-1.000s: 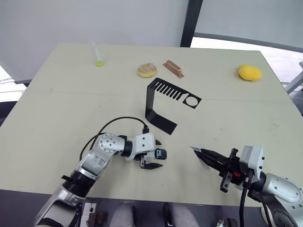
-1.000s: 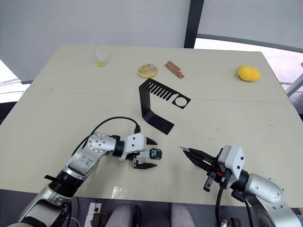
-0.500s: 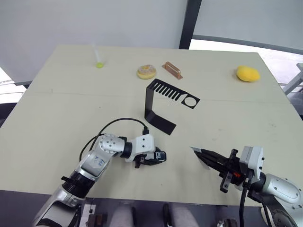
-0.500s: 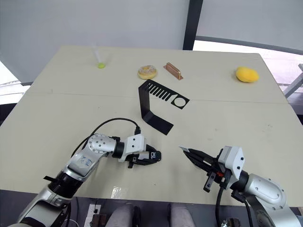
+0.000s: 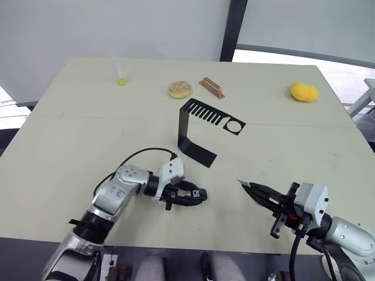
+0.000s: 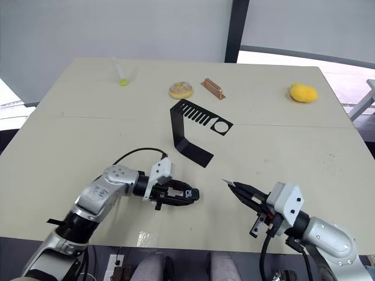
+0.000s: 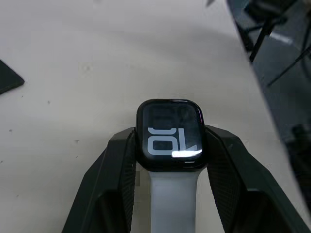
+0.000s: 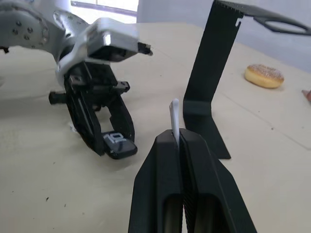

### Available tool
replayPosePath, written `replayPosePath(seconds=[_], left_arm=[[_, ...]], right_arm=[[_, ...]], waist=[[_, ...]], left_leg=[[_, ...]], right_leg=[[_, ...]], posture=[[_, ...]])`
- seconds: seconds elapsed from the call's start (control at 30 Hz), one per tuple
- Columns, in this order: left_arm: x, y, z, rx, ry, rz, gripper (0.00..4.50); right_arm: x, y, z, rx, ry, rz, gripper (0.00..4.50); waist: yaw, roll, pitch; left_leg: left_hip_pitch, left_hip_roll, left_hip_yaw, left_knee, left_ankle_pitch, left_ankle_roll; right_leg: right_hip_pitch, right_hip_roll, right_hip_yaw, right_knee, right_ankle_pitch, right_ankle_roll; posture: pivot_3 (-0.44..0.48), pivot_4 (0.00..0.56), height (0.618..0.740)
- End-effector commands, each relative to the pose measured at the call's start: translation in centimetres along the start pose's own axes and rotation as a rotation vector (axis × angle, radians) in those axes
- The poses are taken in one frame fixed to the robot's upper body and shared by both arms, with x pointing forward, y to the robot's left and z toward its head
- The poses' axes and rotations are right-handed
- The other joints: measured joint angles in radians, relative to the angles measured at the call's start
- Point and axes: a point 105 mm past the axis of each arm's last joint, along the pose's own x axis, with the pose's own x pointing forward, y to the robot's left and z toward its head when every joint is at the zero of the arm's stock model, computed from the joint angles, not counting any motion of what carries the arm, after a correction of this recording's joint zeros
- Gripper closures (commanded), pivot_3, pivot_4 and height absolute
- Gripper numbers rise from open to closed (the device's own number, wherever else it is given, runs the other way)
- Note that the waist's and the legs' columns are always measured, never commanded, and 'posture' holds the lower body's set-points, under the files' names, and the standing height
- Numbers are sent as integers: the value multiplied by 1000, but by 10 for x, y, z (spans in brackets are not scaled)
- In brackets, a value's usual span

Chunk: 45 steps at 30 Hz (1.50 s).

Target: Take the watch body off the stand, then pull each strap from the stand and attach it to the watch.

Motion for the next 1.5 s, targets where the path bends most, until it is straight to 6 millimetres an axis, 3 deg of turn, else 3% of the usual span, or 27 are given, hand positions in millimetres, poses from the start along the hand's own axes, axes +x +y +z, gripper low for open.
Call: replayPosePath(seconds=[0.03, 0.17, 0.27, 0.47, 1.17, 1.5], left_arm=[[-15, -10, 17, -131, -2, -50, 2909], [-22, -5, 39, -271, -32, -45, 2909], [-22, -9, 42, -331, 2, -82, 2909], [-12, -12, 44, -388, 23, -91, 2909], [0, -15, 53, -444, 16, -104, 2909], [5, -7, 54, -487, 17, -56, 2909]], right_arm=[[-3, -2, 21, -174, -27, -18, 4500], [-5, 7, 23, -308, -11, 28, 4500], [-5, 5, 26, -304, -40, -14, 4500], [-2, 20, 20, -335, -29, 55, 4500], [14, 9, -4, -409, 3, 85, 4500], [14, 4, -8, -432, 13, 93, 4500]], waist=[[-4, 0, 0], [-4, -1, 0], [-5, -1, 1], [-6, -1, 1], [-5, -1, 1], [-5, -2, 1]], left_leg=[[0, 0, 0, 0, 0, 0], [0, -1, -1, 0, 0, 0], [-1, -1, -1, 1, 0, -1], [0, 0, -1, 1, 2, -5], [0, 0, -1, 1, 3, -8], [0, 0, -1, 1, 3, -9]], right_leg=[[0, 0, 0, 0, 0, 0], [0, 1, 0, 0, 0, 0], [0, 1, 0, -1, 0, 1], [0, 3, 2, 0, 0, 1], [0, 5, 5, -1, 0, 1], [0, 6, 5, -1, 0, 1]], posture=[[0, 150, 740], [0, 150, 740], [0, 150, 740], [0, 150, 740], [0, 150, 740], [0, 150, 740]])
